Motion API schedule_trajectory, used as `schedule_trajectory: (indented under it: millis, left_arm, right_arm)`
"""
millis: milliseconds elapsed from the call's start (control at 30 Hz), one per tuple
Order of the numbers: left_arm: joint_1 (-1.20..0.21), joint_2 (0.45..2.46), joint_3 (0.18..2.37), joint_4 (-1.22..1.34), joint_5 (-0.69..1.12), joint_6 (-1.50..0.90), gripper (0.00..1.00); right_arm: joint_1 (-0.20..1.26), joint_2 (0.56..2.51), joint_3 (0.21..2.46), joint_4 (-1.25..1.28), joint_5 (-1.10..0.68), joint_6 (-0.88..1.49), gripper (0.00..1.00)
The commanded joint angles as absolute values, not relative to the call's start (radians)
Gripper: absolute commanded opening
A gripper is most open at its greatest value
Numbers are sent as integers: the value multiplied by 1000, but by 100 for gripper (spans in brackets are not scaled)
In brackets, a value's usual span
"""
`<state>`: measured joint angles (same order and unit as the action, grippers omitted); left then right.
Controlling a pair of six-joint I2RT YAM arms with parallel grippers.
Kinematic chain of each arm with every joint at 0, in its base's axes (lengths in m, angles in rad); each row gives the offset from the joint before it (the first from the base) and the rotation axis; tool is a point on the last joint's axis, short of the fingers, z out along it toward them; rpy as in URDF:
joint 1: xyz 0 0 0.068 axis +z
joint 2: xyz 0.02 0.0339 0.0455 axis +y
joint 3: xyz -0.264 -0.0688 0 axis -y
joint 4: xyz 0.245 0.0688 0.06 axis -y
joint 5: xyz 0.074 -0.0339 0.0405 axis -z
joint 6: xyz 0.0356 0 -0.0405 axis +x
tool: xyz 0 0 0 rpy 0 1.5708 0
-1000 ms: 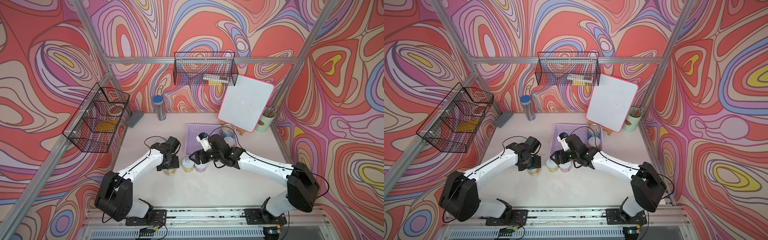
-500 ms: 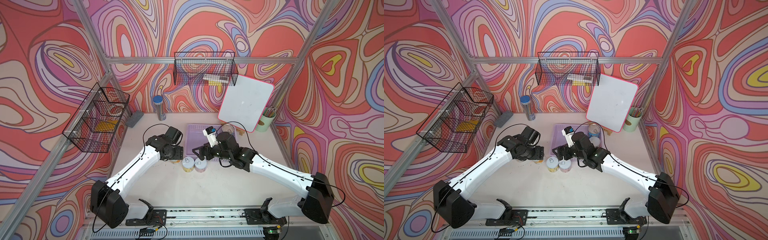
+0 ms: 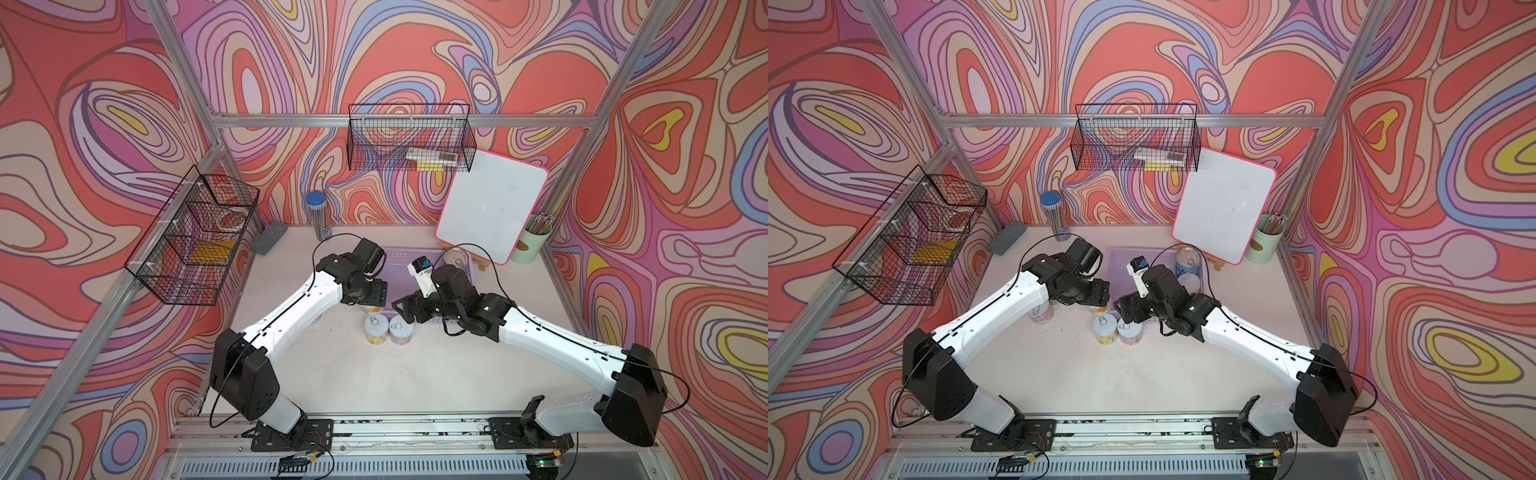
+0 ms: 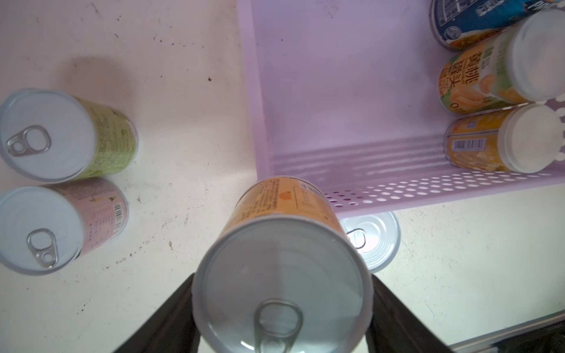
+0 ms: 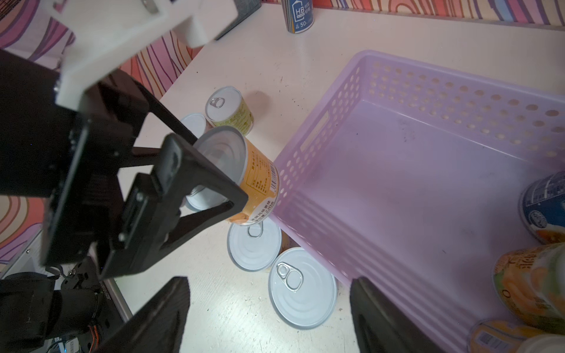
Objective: Put the canned food in the basket
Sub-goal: Place the canned food in the basket.
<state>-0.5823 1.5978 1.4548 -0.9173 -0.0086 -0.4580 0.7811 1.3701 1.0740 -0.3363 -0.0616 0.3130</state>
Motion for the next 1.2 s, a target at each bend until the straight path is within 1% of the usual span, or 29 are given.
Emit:
schedule_trajectory:
  millis: [0, 200, 400, 533, 700, 767, 833, 967, 1167]
  left_arm:
    - [-608, 1663, 1546, -855, 10, -422, 52]
    - [-636, 1786, 1658, -823, 47, -415, 51]
    - [-653, 1890, 1766, -804, 44, -405, 50]
    - [-658, 1966, 1836, -795, 49, -403, 49]
    - [-666, 2060, 1947, -800, 58, -399, 48]
    - [-668, 2091, 1984, -796, 56, -397, 48]
    - [-669, 2120, 2018, -792, 54, -397, 47]
    - [-670, 2181, 2089, -790, 45, -403, 47]
    - [-671, 2250, 2155, -764, 28, -414, 43]
  right_arm:
    - [727, 1328, 1031, -313, -82, 305, 85]
    - [604, 1265, 963, -276, -162, 323, 88]
    - [526, 1191, 894, -215, -132, 350, 91]
    - [517, 1152, 855, -168, -67, 369, 98]
    - [516, 1140, 854, -177, 37, 376, 98]
    - [515, 1138, 871, -225, 114, 415, 98]
    - [515, 1147, 906, -298, 153, 438, 98]
    - [514, 1152, 911, -307, 112, 421, 98]
    - [514, 1110, 881, -291, 135, 415, 98]
